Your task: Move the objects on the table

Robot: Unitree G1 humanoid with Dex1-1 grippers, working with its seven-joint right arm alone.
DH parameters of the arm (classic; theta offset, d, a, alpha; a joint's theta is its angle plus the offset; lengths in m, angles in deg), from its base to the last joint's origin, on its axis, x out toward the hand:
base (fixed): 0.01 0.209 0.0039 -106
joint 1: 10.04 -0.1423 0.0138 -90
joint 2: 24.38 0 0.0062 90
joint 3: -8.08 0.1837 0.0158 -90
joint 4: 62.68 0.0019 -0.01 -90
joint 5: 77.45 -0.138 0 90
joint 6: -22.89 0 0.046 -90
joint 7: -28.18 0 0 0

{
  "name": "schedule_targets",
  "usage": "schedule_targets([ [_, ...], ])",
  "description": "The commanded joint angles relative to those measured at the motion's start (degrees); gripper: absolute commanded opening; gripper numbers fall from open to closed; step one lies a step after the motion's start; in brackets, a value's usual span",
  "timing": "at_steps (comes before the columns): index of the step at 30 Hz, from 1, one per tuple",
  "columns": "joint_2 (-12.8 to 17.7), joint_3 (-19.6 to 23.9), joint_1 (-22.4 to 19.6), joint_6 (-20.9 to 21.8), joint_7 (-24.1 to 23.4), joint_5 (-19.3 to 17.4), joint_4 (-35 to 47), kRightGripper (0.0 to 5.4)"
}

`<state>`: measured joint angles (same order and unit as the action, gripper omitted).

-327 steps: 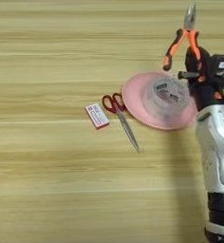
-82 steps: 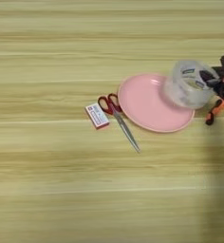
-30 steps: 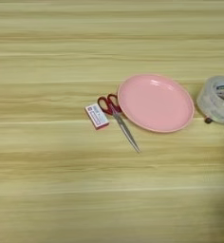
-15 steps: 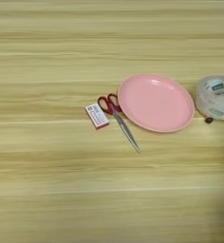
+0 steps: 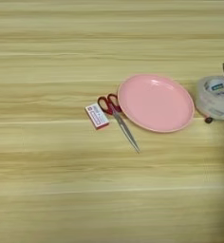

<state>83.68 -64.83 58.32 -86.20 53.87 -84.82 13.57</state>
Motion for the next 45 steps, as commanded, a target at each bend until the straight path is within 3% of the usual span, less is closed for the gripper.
schedule_targets([
  [1,-1.5,-2.4,-2.9,-1.1,-0.9,-1.4,11.7,5.39],
  [7,-9.4,-8.4,-5.3,-1.5,-1.8,-2.4,16.9,5.39],
  [13,-17.6,-13.3,-7.8,1.5,-4.1,-0.9,7.5,5.39],
  [18,-21.3,-14.7,-8.2,4.1,-5.9,0.1,3.0,5.39],
  [29,-24.0,-14.6,-6.6,4.1,-8.5,0.9,1.5,5.39],
  [45,-25.5,-15.1,4.5,-1.3,-14.0,2.0,13.3,5.39],
])
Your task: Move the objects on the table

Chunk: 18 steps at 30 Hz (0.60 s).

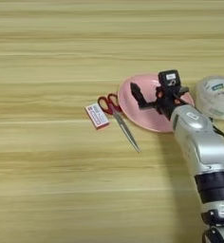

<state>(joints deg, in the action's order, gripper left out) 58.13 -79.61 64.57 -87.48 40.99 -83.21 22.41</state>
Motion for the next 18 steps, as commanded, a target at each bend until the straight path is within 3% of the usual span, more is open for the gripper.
schedule_targets([
  [1,-0.1,-0.2,-1.5,-0.3,-1.4,0.4,4.8,5.39],
  [10,-0.2,0.7,-1.8,-1.0,-2.7,0.2,1.1,5.39],
  [18,0.5,3.2,-3.4,1.1,-4.7,0.3,-6.2,5.39],
])
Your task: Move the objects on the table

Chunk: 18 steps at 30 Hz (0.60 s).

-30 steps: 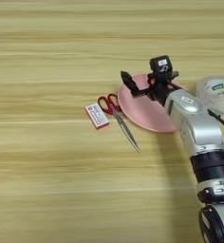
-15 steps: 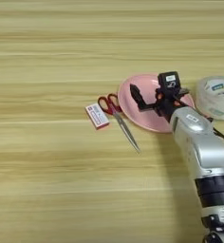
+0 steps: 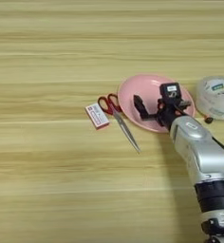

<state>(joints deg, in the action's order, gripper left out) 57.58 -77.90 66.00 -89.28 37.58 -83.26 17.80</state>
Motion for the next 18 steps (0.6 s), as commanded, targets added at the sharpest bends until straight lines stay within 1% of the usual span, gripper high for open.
schedule_targets([
  [1,1.0,1.6,-4.9,3.0,-1.3,0.3,-2.7,5.39],
  [5,0.7,1.0,-3.9,2.4,-0.8,0.3,-3.0,5.39],
  [12,0.0,-2.9,1.7,-2.5,1.2,0.1,5.4,5.39],
  [18,-0.2,-4.9,5.6,-7.0,1.8,-0.1,12.0,5.39],
])
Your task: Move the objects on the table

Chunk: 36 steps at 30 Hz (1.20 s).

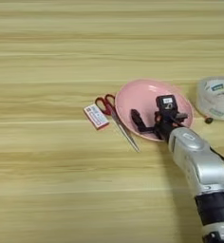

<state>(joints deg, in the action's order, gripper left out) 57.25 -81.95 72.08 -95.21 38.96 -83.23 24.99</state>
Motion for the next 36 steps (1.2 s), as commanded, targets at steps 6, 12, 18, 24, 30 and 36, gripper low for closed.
schedule_targets([
  [6,0.2,0.1,2.2,-4.2,0.3,-1.1,7.1,5.39],
  [12,0.8,1.3,5.3,-6.4,-0.2,-1.5,11.5,5.39],
  [18,0.9,0.7,8.3,-8.2,-0.3,-1.3,13.9,5.39],
  [24,0.3,-0.9,12.1,-10.4,-0.2,-1.5,17.1,5.39],
  [30,0.6,-1.5,13.9,-12.0,-0.3,-1.5,20.4,5.39],
  [36,0.6,-1.1,12.3,-10.1,-1.1,-0.7,21.8,5.39],
])
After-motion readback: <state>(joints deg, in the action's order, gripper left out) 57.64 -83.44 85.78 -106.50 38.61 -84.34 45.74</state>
